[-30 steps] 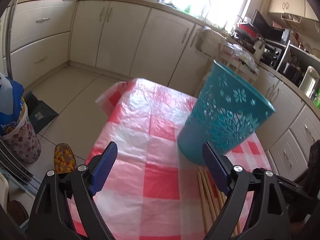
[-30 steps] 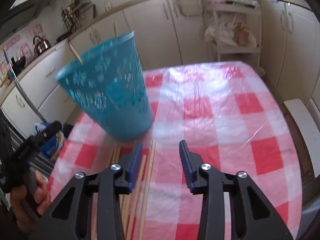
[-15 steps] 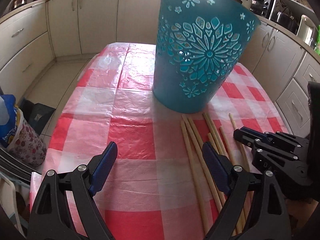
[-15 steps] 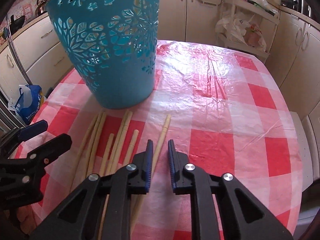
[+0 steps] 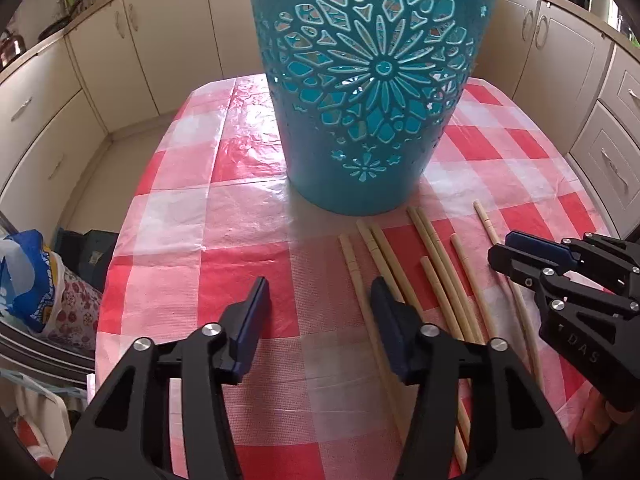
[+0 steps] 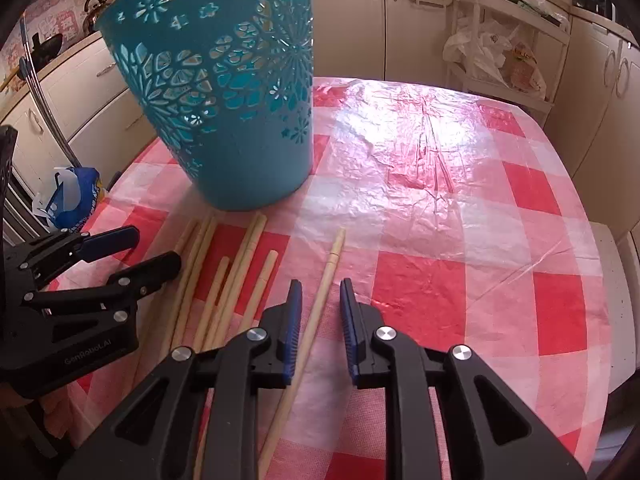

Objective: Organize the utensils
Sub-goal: 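Move both open tools back down to the remaining wooden sticks, then close the left tool on a stick while the right tool grasps another stick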

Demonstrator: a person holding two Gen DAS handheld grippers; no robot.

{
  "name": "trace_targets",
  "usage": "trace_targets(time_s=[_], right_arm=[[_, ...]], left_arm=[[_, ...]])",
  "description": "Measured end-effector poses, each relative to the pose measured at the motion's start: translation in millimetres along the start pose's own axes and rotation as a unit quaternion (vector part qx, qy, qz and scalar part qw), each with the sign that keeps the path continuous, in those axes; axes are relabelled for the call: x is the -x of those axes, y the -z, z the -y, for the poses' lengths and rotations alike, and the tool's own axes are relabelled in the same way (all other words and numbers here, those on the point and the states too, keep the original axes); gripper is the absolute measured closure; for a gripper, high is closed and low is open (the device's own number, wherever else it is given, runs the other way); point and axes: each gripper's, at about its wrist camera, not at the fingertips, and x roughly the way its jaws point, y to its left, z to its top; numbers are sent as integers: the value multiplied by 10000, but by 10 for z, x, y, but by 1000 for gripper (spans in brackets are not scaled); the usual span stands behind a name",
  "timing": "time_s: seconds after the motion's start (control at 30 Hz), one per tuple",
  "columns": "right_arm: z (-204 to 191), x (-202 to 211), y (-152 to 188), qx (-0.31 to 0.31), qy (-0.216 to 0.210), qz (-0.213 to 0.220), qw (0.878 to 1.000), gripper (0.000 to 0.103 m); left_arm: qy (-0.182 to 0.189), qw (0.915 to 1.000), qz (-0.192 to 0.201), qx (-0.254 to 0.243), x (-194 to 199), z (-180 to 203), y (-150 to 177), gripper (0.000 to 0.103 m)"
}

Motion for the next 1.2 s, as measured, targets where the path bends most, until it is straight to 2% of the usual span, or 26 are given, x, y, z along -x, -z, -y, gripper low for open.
trace_targets(time_s=[0.03,0.1,0.2,0.37,0.4,0.43,0.5,0.63,0.73,0.83,0.9,1.0,1.1,1.2], right_arm=[[14,3,3,-25,-7,-12,10000,89],[54,6,-1,-88,-95,-68,9999,93],[66,-8,-48,-72,-137,-220,9996,93],[-62,-17,-41,335,133,-249,9990,93],[-62,-15,-36,314,126,-243,9991,93],[-47,-10,-31,236,73,-245,9994,94],[13,11,-14,-26,-99,-255,9996,97],[186,74,92,-745,-607,-121,9953,97],[339,113,230,-1373,-1020,64,9852,97],[446,213,272,-1675,-1023,352,9799,97],[507,208,297,-1871,-1068,362,9759,97],[548,204,288,-1972,-1075,400,9736,97],[530,204,264,-1878,-1021,418,9760,97],[465,204,261,-1727,-975,403,9793,97]], left_arm=[[89,10000,-25,-11,7,13,-13,74],[319,9994,-121,45,-8,-12,-52,82],[416,9988,-248,82,-22,-47,-85,82],[264,9992,-300,-48,-34,-2,-116,82],[261,9992,-276,-83,-31,10,-113,87],[312,9991,-273,-69,-39,-12,-96,96],[539,9980,-312,131,-30,-76,-78,98],[612,9975,-12,339,143,-200,-24,98],[672,9958,322,523,329,-323,-1,98],[832,9904,898,641,635,-407,11,98],[955,9837,1362,685,880,-449,-5,98],[1157,9646,2251,735,1313,-419,-145,98],[1226,9394,3090,837,1725,-467,-367,98],[1277,9165,3658,996,1978,-540,-599,98]])
